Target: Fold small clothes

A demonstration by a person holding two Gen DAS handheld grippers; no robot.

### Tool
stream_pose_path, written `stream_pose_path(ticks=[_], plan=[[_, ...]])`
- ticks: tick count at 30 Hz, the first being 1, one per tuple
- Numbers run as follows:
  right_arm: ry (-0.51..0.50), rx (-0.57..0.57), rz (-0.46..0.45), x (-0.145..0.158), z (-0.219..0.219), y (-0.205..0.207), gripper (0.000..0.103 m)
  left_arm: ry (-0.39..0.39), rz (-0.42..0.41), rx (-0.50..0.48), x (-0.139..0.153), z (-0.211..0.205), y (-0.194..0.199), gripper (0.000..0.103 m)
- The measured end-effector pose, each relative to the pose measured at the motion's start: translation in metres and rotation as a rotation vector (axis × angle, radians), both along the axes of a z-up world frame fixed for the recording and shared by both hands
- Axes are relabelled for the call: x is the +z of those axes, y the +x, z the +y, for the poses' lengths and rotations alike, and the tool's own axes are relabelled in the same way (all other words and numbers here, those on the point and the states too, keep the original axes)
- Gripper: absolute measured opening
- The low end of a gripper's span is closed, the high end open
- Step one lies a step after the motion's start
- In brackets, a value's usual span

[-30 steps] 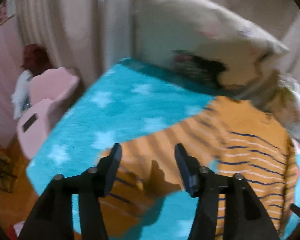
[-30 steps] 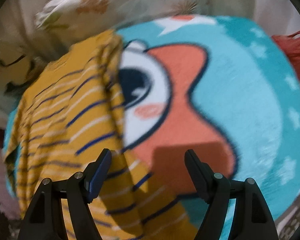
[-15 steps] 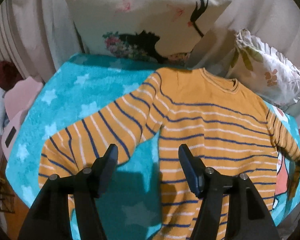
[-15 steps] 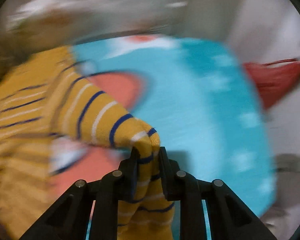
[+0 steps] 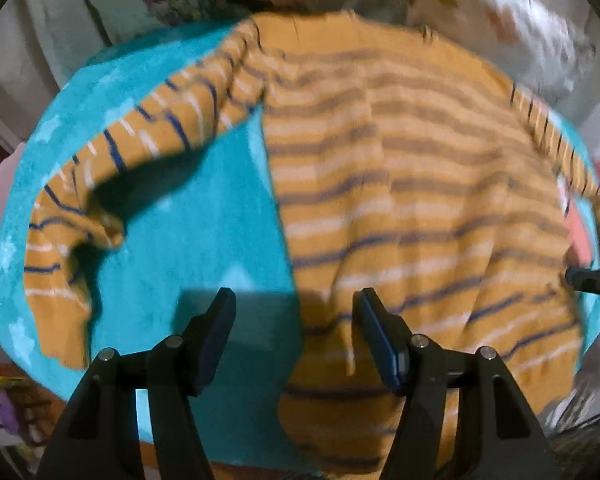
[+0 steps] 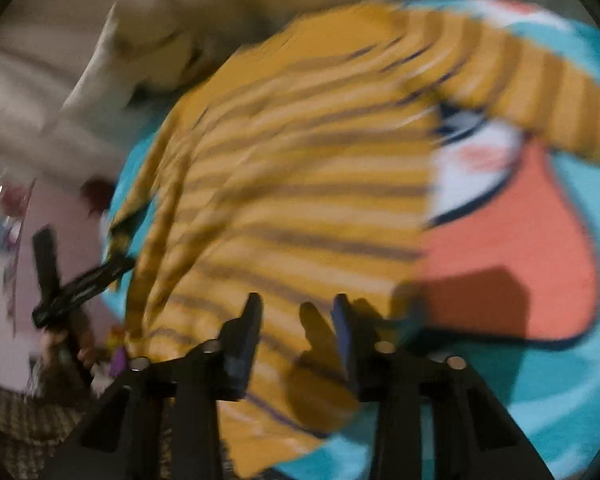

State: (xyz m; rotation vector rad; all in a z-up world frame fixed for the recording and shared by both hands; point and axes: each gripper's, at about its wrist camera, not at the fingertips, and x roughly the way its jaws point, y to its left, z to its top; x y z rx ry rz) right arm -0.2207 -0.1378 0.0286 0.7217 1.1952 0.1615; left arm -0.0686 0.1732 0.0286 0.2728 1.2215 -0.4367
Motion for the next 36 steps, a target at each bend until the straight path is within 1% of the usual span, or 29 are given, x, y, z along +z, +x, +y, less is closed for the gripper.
stream_pose_path(ticks=[1,3,4,6,8,9,11,13,15,17,19,20,22,24,25,26,29,30,31,32,33,34,35,36], plan=[[0.017,0.019,0.021,-0.009,0.001,-0.01,0.036,0.015,0.009,-0.004,-0.004,0.004,-0.005,0.06],[0.03,0.048,0.081,-0.013,0.011,-0.025,0.034,0.037,0.037,0.0,-0.01,0.016,-0.013,0.058],[0.037,0.058,0.086,-0.01,0.013,-0.035,0.031,0.048,0.049,0.006,-0.013,0.024,-0.016,0.057],[0.042,0.076,0.123,-0.013,0.019,-0.053,0.03,0.028,0.065,0.027,-0.008,0.042,-0.021,0.057],[-0.005,0.094,0.14,-0.012,0.021,-0.069,0.029,0.012,0.04,0.045,0.002,0.056,-0.023,0.056],[-0.025,0.075,0.139,-0.002,0.015,-0.078,0.031,-0.001,0.025,0.05,0.008,0.061,-0.023,0.056],[-0.052,0.005,0.091,0.013,0.01,-0.077,0.034,-0.043,0.009,0.058,0.018,0.067,-0.022,0.056],[-0.1,-0.055,0.086,0.022,-0.001,-0.075,0.054,-0.077,0.021,0.042,0.021,0.066,-0.017,0.057],[-0.1,-0.053,0.094,0.013,0.005,-0.074,0.055,-0.091,0.024,0.015,0.02,0.057,-0.019,0.058],[-0.089,-0.027,0.104,0.0,0.02,-0.062,0.055,-0.085,0.031,-0.018,0.016,0.04,-0.021,0.06],[-0.081,-0.007,0.091,-0.01,0.034,-0.057,0.054,-0.072,0.053,-0.057,0.01,0.026,-0.028,0.06],[-0.077,-0.007,0.079,-0.011,0.038,-0.055,0.05,-0.046,0.062,-0.075,0.005,0.019,-0.03,0.06],[-0.055,-0.01,0.087,-0.011,0.05,-0.051,0.009,-0.006,0.083,-0.101,-0.005,0.01,-0.034,0.06],[-0.057,-0.019,0.107,-0.013,0.046,-0.064,0.009,-0.008,0.108,-0.12,-0.01,0.009,-0.039,0.042],[-0.055,-0.028,0.118,-0.012,0.045,-0.073,0.009,-0.012,0.119,-0.131,-0.011,0.011,-0.04,0.024],[-0.061,-0.03,0.134,-0.011,0.045,-0.082,0.008,0.006,0.126,-0.135,-0.012,0.013,-0.041,0.018],[-0.072,-0.02,0.189,-0.006,0.044,-0.103,0.002,-0.021,0.131,-0.128,-0.004,0.031,-0.042,0.018],[-0.056,-0.031,0.173,0.001,0.038,-0.11,0.003,-0.031,0.127,-0.115,0.0,0.037,-0.041,0.018],[-0.059,-0.071,0.147,0.008,0.027,-0.116,0.003,-0.043,0.12,-0.096,0.004,0.043,-0.04,0.018],[-0.076,-0.142,0.122,0.016,0.011,-0.122,0.003,-0.06,0.109,-0.069,0.009,0.048,-0.034,0.018],[-0.11,-0.258,0.099,0.024,-0.012,-0.129,0.006,-0.076,0.099,-0.045,0.015,0.052,-0.029,0.018],[-0.138,-0.362,0.086,0.027,-0.032,-0.136,0.015,-0.089,0.086,-0.02,0.02,0.054,-0.022,0.02],[-0.162,-0.455,0.074,0.029,-0.05,-0.143,0.022,-0.099,0.073,-0.002,0.024,0.054,-0.017,0.025],[-0.197,-0.583,0.069,0.029,-0.072,-0.155,0.04,-0.113,0.055,0.011,0.03,0.052,-0.013,0.027]])
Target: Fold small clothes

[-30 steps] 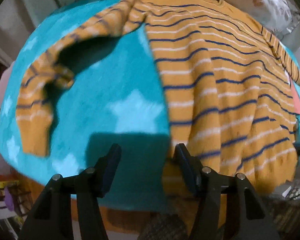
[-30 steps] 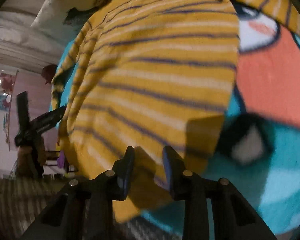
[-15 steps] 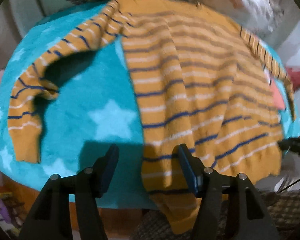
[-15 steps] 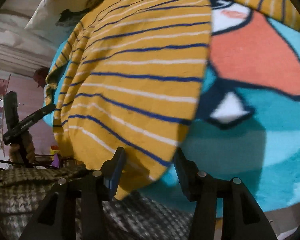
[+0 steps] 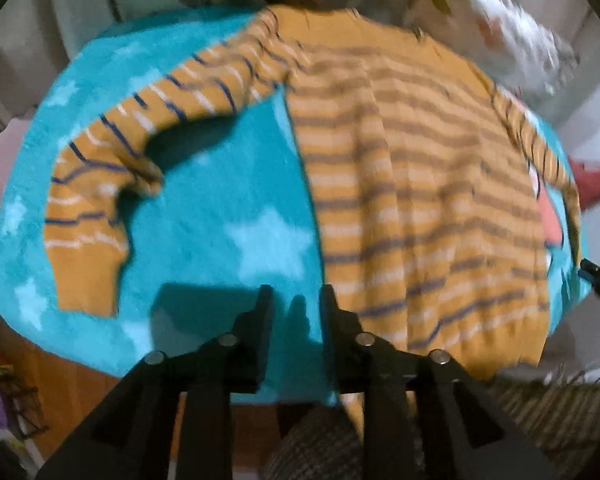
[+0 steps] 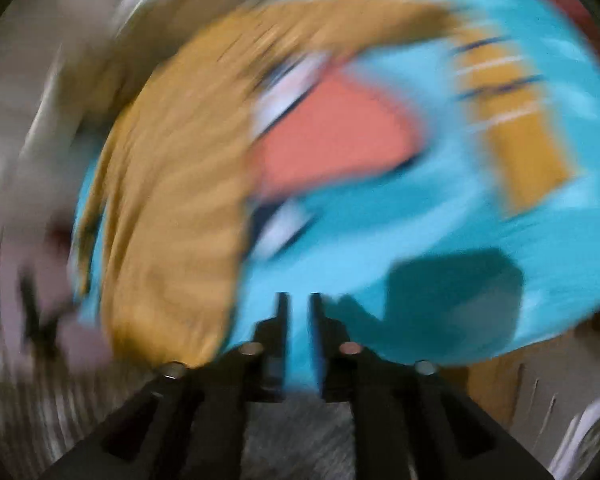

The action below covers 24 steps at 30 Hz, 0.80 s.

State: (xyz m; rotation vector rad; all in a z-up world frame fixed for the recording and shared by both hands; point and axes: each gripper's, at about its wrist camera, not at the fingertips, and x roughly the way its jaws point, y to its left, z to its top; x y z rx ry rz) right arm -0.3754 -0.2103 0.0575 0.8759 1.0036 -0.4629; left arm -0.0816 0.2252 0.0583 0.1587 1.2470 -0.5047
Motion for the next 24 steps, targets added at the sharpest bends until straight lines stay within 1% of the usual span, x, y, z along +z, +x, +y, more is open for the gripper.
stream_pose_path(ticks=[1,3,4,5,6,7,8,11,12,13,14,15,17,18,21,23,24], plan=[[-0.019,-0.091,0.003,-0.001,-0.014,-0.009,0.051,-0.008,-0.016,0.004,0.004,-0.003,0.002,0.032],[-0.05,-0.264,0.014,-0.004,-0.037,-0.029,0.051,-0.015,-0.041,0.005,0.01,-0.015,0.005,0.037],[-0.081,-0.304,0.027,-0.005,-0.049,-0.037,0.053,-0.023,-0.049,0.002,0.014,-0.023,0.007,0.04],[-0.125,-0.313,0.05,-0.005,-0.051,-0.038,0.055,-0.029,-0.051,-0.006,0.016,-0.026,0.005,0.042],[-0.184,-0.293,0.088,-0.005,-0.05,-0.034,0.06,-0.032,-0.052,-0.016,0.017,-0.03,0.004,0.042],[-0.211,-0.27,0.107,-0.008,-0.053,-0.03,0.064,-0.029,-0.051,-0.026,0.016,-0.037,0.003,0.042],[-0.218,-0.259,0.112,-0.013,-0.056,-0.025,0.065,-0.026,-0.051,-0.033,0.015,-0.047,0.004,0.042],[-0.171,-0.241,0.089,-0.034,-0.084,-0.021,0.065,-0.03,-0.065,-0.063,0.019,-0.065,0.007,0.042],[-0.168,-0.245,0.088,-0.036,-0.088,-0.02,0.057,-0.033,-0.076,-0.073,0.021,-0.072,0.008,0.042],[-0.162,-0.234,0.071,-0.034,-0.096,-0.018,0.026,-0.037,-0.088,-0.081,0.025,-0.077,0.01,0.042],[-0.128,-0.211,0.048,-0.03,-0.096,-0.018,0.01,-0.041,-0.101,-0.086,0.029,-0.082,0.012,0.042],[-0.116,-0.187,0.027,-0.02,-0.104,-0.018,0.007,-0.045,-0.115,-0.092,0.033,-0.088,0.014,0.042],[-0.237,-0.149,0.08,0.002,-0.111,-0.02,0.007,-0.056,-0.137,-0.1,0.039,-0.1,0.017,0.042],[-0.315,-0.145,0.118,0.016,-0.122,-0.021,0.007,-0.062,-0.145,-0.104,0.042,-0.104,0.019,0.042],[-0.462,-0.179,0.191,0.041,-0.147,-0.027,0.008,-0.064,-0.166,-0.121,0.047,-0.117,0.025,0.042],[-0.518,-0.211,0.271,0.042,-0.168,-0.025,0.021,-0.064,-0.165,-0.121,0.047,-0.123,0.027,0.043],[-0.555,-0.252,0.338,0.041,-0.175,-0.026,0.03,-0.063,-0.162,-0.116,0.046,-0.126,0.028,0.043]])
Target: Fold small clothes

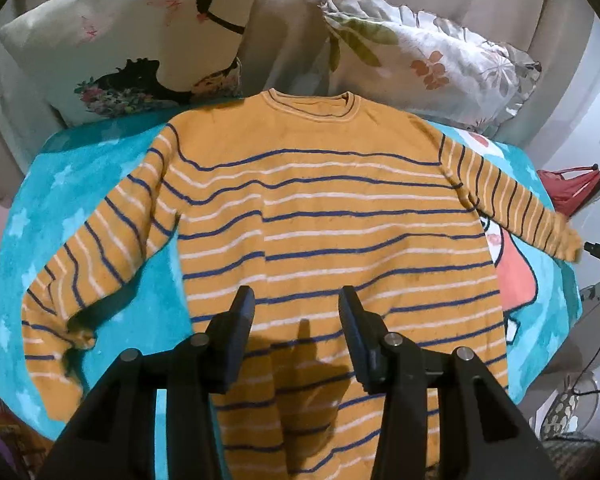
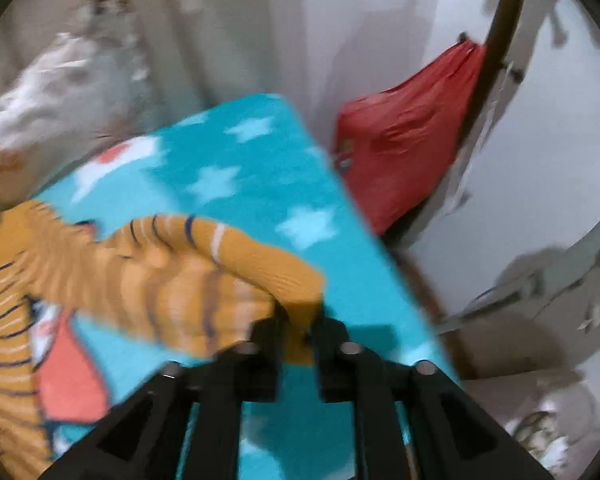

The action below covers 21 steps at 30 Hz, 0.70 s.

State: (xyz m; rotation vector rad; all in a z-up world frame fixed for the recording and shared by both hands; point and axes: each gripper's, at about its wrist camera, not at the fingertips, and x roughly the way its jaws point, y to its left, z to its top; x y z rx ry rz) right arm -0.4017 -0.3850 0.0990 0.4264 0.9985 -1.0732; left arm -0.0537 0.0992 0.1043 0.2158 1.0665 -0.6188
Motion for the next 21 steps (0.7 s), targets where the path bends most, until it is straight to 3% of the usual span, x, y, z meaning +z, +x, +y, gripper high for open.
stream_pose_path(ticks=[2,4,7,13,16,21], plan=[[-0.007,-0.06,-0.022,0.002,-0.005,-0.008,0.04,0.007,0.01,0.002,-0.003,-0.001,0.0,0.047],[0.097,-0.08,-0.206,0.0,0.002,-0.025,0.048,0.015,0.017,0.01,-0.006,-0.001,0.0,0.049],[0.254,-0.085,-0.375,-0.022,0.013,-0.034,0.051,0.018,0.045,0.029,-0.012,0.001,0.003,0.049],[0.397,-0.232,-0.557,-0.067,0.013,-0.041,0.052,0.02,0.061,0.039,-0.016,0.0,0.008,0.049],[0.386,-0.3,-0.617,-0.075,0.001,-0.037,0.057,0.017,0.059,0.039,-0.015,0.0,0.009,0.05],[0.349,-0.335,-0.589,-0.081,-0.016,-0.013,0.059,0.011,0.077,0.069,-0.02,0.011,0.011,0.052]])
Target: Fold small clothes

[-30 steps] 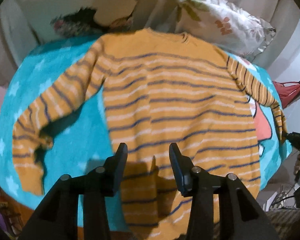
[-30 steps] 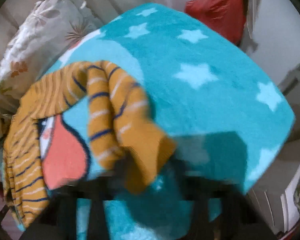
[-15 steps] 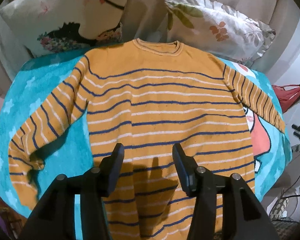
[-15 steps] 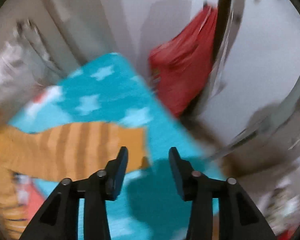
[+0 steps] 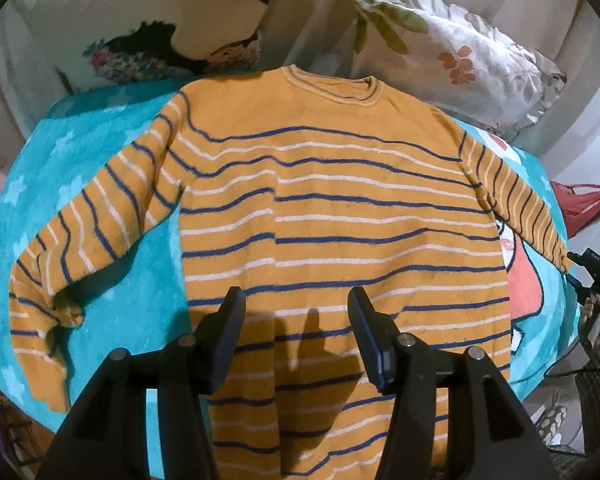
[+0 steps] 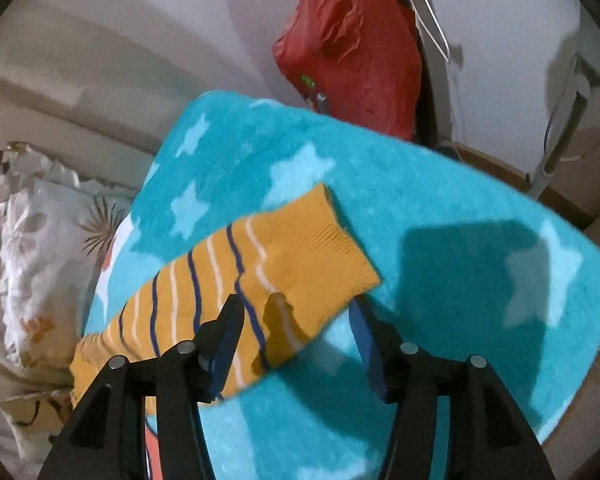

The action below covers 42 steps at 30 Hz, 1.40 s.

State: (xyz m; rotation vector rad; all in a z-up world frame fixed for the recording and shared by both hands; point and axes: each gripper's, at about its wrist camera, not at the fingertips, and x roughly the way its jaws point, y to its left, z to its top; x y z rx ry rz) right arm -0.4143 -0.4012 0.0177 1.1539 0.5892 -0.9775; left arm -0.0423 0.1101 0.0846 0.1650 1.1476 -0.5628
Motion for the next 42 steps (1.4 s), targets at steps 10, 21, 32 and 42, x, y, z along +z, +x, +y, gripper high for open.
stream_pose_path(ticks=[10,21,32,42], plan=[[-0.161,0.168,0.009,0.071,0.021,0.08,0.006,-0.084,0.023,0.157,0.001,0.061,0.013,0.053],[-0.175,0.803,-0.244,0.132,0.187,0.327,0.006,-0.128,0.033,0.257,-0.007,0.118,0.012,0.053],[-0.112,1.211,-0.112,0.053,0.37,0.466,0.006,-0.131,0.055,0.427,-0.025,0.196,-0.001,0.053],[-0.266,1.39,0.106,0.014,0.447,0.481,0.009,-0.182,0.056,0.514,-0.027,0.23,0.011,0.054]])
